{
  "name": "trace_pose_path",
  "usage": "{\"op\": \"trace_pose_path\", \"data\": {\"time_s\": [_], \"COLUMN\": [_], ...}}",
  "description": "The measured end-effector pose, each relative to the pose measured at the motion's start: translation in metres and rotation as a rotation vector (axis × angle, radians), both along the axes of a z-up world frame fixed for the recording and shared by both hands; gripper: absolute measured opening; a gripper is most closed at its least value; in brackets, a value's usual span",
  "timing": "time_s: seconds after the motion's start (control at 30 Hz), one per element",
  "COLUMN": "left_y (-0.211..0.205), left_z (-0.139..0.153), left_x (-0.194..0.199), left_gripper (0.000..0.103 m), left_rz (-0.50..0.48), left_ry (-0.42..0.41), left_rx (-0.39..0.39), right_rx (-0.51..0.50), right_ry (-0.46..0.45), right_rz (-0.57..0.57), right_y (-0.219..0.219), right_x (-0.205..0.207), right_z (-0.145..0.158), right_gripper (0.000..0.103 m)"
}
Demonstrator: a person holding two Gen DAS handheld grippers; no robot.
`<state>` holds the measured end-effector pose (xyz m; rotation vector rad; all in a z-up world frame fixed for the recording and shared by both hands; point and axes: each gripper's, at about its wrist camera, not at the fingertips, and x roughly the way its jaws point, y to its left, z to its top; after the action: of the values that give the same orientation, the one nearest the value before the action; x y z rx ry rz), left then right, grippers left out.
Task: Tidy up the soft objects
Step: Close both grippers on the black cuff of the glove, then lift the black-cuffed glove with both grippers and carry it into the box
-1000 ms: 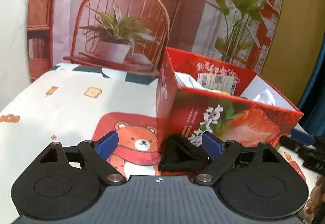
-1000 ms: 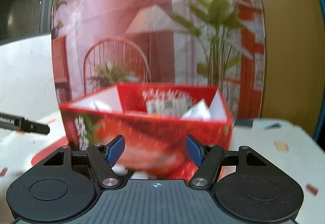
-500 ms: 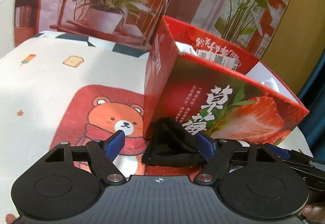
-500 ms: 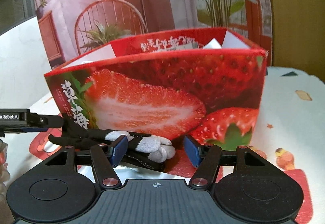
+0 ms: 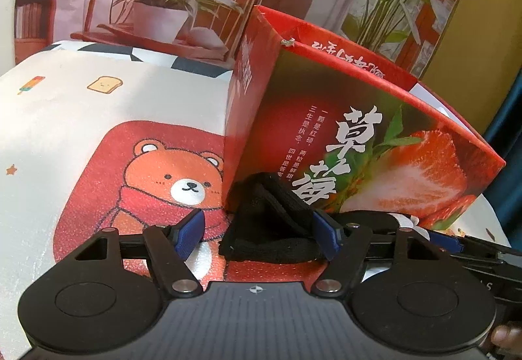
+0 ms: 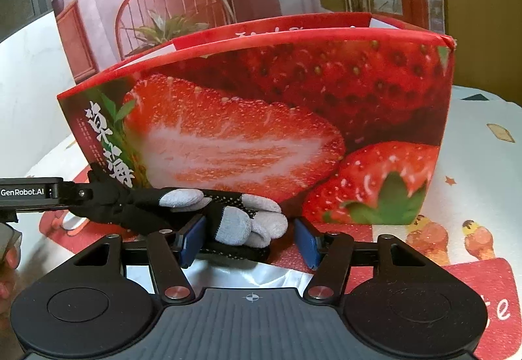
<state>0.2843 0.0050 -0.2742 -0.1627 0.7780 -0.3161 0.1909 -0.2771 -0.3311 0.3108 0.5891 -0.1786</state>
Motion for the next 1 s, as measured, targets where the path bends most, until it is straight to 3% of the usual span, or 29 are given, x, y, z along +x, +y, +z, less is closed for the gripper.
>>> {"op": "trace_pose_path", "data": {"time_s": [0.13, 0.3, 0.4, 0.57, 0.7, 1.0], "left_y": [0.000, -0.001, -0.002, -0.011, -0.015, -0.015], "left_z": [-0.001, 0.000, 0.001, 0.007, 0.009, 0.029], "left_x": [-0.004, -0.005, -0.005, -0.011, -0.016, -0.036], "left_gripper": [0.072, 0.062, 0.052, 0.022, 0.016, 0.011], "left_rz": [-0.001, -0.018, -0.025, -0.050, -0.050, -0.048], "left_ry": [-0.017, -0.008, 0.007, 0.002, -0.011, -0.043], "left_rx": [-0.008, -0.019, -0.025, 0.020, 0.048, 0.027], "right_rx": [0.013, 0.011, 0.002, -0.039, -0.042, -0.041], "right_ry": [-0.008, -0.005, -0.004, -0.010, -0.018, -0.059], "right_rz": [0.007, 0.006, 0.011, 0.050, 0.057, 0.051], "right_y": [-0.001, -0.001, 0.001, 0.010, 0.010, 0.008], "right_x": [-0.001, 0.000, 0.001, 0.002, 0.000, -0.011], "right_z": [0.000, -0.001, -0.001, 0.000, 0.000, 0.002], "right_gripper": [0.051, 0.051, 0.045, 0.029, 0.015, 0.011]}}
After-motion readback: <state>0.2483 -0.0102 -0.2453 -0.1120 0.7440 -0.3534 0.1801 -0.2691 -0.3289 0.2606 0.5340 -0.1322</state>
